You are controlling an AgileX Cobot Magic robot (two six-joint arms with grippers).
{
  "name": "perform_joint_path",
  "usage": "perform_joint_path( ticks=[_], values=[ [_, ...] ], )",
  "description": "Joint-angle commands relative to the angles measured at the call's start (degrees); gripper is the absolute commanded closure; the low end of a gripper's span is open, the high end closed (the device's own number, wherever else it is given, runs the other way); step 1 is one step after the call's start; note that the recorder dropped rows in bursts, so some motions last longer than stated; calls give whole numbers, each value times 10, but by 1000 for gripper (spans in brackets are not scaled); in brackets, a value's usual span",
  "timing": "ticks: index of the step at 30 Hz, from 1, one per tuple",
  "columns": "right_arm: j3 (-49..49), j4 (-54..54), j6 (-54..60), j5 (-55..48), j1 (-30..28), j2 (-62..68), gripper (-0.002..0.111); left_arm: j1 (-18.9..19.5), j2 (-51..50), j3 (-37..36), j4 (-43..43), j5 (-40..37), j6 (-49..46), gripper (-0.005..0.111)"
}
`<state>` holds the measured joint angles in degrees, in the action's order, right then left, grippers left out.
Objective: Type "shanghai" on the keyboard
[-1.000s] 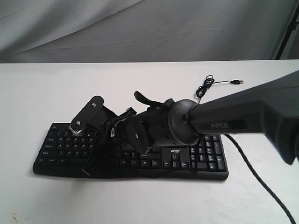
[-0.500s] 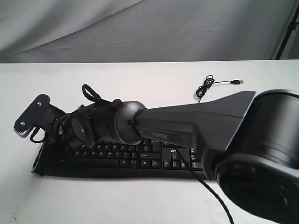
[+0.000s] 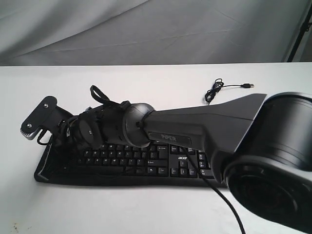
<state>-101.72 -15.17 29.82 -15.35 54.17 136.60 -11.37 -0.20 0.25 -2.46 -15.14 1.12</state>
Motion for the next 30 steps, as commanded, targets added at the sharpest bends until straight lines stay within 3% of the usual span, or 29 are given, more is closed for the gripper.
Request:
perform_joint_path(
  ticks=[1, 20, 30],
  values=[
    [-3, 3, 5, 3, -4, 3, 108, -2, 2, -2, 0, 3, 2, 107],
    [5, 24, 6, -39, -4, -28, 108, -2, 2, -2, 0, 3, 2, 107],
    [215, 36, -5, 25, -21, -161, 108, -2, 2, -2, 0, 3, 2, 107]
  ],
)
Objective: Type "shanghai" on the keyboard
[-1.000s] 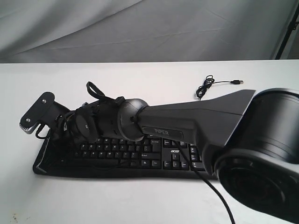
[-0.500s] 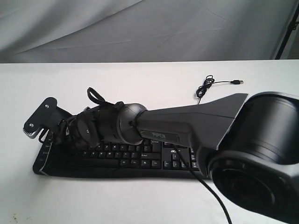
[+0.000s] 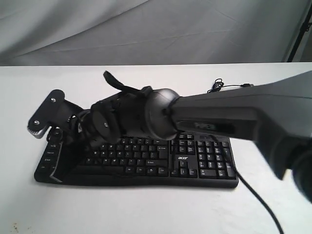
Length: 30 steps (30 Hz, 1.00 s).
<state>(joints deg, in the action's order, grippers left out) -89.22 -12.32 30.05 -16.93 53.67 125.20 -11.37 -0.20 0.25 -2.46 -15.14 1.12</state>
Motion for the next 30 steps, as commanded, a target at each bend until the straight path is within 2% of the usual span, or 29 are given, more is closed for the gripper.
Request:
perform_joint_path(
  ticks=[1, 4, 7, 30],
  values=[
    [113, 4, -8, 61, -19, -60, 108, -2, 2, -2, 0, 3, 2, 107],
    [180, -6, -8, 112, -25, -84, 108, -2, 2, -2, 0, 3, 2, 107],
    [205, -12, -8, 144, -25, -88, 108, -2, 2, -2, 0, 3, 2, 107],
    [204, -26, -5, 183, -29, -47, 108, -2, 2, -2, 0, 3, 2, 107]
  ],
)
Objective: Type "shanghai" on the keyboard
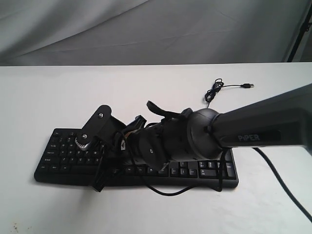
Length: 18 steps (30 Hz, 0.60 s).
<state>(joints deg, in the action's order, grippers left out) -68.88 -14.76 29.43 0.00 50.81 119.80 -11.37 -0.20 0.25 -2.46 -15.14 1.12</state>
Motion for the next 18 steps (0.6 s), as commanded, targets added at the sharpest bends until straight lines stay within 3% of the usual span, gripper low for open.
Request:
perform_joint_path(
  ticks=[1, 18],
  values=[
    [1, -2, 3, 14, -1, 11, 108, -2, 2, -2, 0, 3, 2, 107],
    [1, -2, 5, 24, 1, 17, 108, -2, 2, -2, 0, 3, 2, 107]
  ],
)
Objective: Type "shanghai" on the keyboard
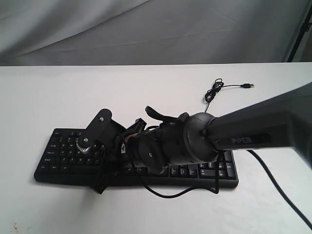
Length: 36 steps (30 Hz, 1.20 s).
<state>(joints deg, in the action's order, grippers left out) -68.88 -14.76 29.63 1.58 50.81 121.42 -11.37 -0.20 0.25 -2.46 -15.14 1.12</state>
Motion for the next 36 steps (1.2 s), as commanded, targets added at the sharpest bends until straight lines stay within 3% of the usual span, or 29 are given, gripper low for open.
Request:
perform_joint_path(
  ticks=[1, 36],
  values=[
    [1, -2, 3, 8, 1, 1, 108, -2, 2, -2, 0, 3, 2, 107],
    [1, -5, 3, 9, 5, 8, 108, -2, 2, -2, 0, 3, 2, 107]
  ],
)
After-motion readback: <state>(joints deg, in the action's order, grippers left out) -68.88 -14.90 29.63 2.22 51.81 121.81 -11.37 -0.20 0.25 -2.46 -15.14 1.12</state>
